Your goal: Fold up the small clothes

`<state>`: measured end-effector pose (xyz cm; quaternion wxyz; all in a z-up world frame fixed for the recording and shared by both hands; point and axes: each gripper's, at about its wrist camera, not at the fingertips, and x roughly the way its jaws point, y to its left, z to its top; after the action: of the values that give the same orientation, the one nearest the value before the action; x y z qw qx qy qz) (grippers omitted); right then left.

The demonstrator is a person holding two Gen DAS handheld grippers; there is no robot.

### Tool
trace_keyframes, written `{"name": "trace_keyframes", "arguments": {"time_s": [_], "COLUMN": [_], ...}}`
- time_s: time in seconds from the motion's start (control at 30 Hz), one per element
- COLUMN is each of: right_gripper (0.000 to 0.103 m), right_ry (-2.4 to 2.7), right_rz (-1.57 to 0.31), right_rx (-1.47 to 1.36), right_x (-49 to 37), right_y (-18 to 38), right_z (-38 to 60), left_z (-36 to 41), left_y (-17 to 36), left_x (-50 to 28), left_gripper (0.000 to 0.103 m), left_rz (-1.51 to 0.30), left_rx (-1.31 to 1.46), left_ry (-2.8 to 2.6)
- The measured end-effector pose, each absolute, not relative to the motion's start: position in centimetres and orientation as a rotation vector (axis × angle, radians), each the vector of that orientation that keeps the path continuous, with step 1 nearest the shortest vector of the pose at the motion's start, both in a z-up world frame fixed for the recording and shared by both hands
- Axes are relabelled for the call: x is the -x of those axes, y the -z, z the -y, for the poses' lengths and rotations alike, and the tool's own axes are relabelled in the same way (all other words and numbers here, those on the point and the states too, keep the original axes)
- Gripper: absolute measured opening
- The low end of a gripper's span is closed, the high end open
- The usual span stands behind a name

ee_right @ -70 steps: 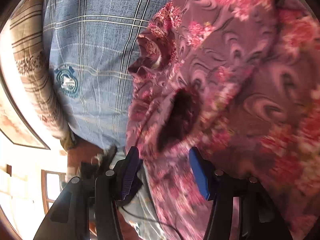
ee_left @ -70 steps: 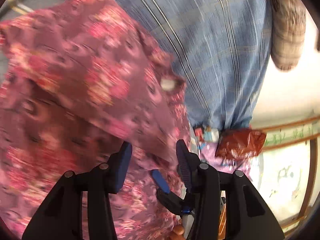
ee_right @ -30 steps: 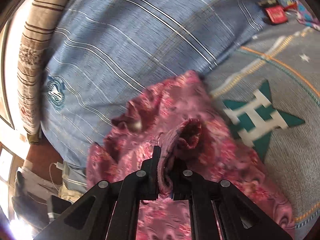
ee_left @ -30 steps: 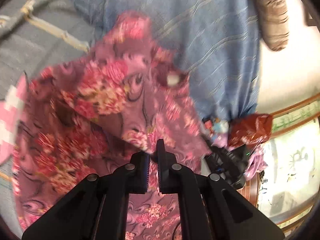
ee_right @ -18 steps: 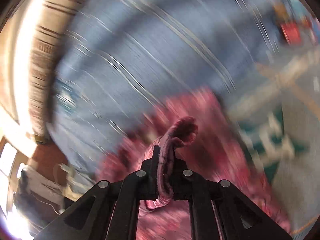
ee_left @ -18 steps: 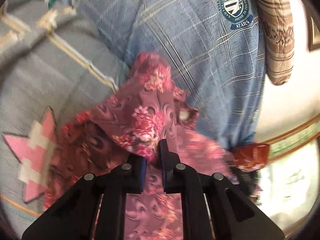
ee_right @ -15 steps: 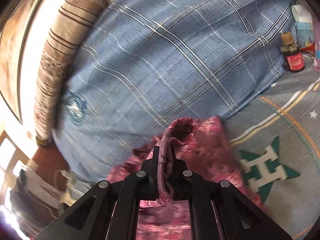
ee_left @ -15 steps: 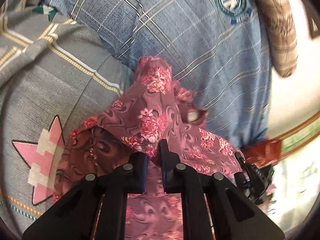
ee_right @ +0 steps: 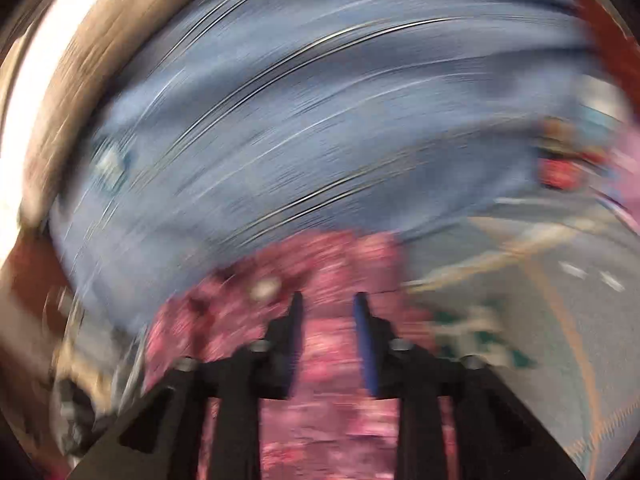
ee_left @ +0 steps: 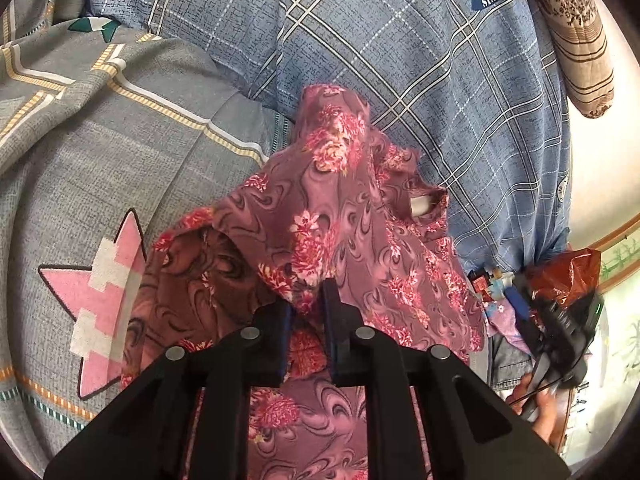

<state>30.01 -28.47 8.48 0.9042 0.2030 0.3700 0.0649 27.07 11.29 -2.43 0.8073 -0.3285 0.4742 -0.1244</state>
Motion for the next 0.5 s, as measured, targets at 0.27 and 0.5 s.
{"name": "trace_keyframes", "arguments": {"time_s": [0.27, 0.5], "right_gripper": [0.040, 0.045], "right_ry": [-0.399, -0.483], "right_rz": [-1.052, -1.281], "right_rx": [-0.064, 0.003], "right_x": [-41.2, -44.5], "right_y": [-3.6, 0.8], "right_z": [14.1, 12.2], "left_z": [-11.2, -11.8], "left_y": [2.5, 2.3], "left_x": [-27.4, -28.0], "left_gripper": [0.041, 0.041], "left_rz": [-1.020, -1.012], "left_rx": [0.678, 0.680], "left_ry": [0.316, 0.324]}}
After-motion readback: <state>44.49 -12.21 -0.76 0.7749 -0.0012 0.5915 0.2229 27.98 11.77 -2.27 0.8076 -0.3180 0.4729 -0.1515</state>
